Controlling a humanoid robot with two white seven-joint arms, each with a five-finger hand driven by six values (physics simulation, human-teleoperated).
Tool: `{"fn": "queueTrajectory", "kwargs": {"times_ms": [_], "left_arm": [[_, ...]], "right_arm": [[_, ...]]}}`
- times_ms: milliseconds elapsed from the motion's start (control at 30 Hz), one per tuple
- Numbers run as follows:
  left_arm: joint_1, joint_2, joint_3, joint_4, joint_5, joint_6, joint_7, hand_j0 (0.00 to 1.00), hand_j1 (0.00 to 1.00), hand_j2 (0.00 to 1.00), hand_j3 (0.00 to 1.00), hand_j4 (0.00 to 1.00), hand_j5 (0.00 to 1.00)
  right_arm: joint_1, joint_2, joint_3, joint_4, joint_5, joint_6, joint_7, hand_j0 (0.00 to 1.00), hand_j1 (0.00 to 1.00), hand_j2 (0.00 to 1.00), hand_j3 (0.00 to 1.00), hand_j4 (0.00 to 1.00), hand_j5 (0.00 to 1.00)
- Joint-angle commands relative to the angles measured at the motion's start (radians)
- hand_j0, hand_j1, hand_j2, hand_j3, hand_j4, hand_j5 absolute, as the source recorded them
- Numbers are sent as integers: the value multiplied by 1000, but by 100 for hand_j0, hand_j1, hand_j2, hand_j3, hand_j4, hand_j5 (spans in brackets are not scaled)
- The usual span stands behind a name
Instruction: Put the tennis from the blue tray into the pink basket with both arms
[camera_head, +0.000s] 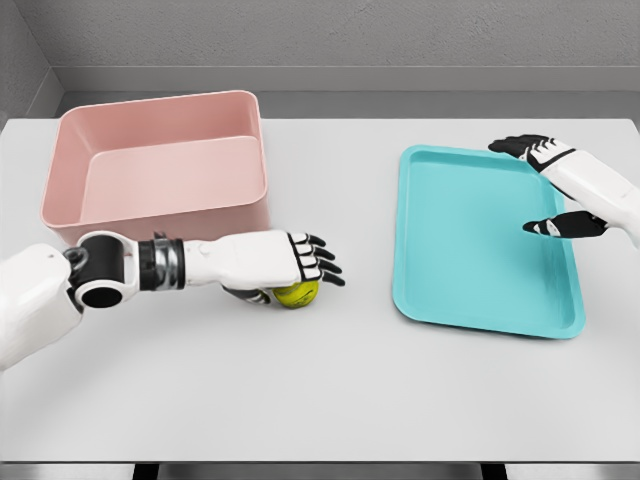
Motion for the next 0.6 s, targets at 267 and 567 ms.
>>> {"fn": "queueTrajectory", "kwargs": {"times_ms": [267,567], "left_arm": [[2,1,-4,1,9,1,-30,67,67,67,67,67,67],[-2,7,-4,-2,19,1,-50,59,59,59,59,59,59]], "right_arm": [[0,0,-2,-2,-8,2,-1,100,100,100,100,100,100],[0,0,-2,-3,-8,2,-1,100,100,100,100,100,100]]}}
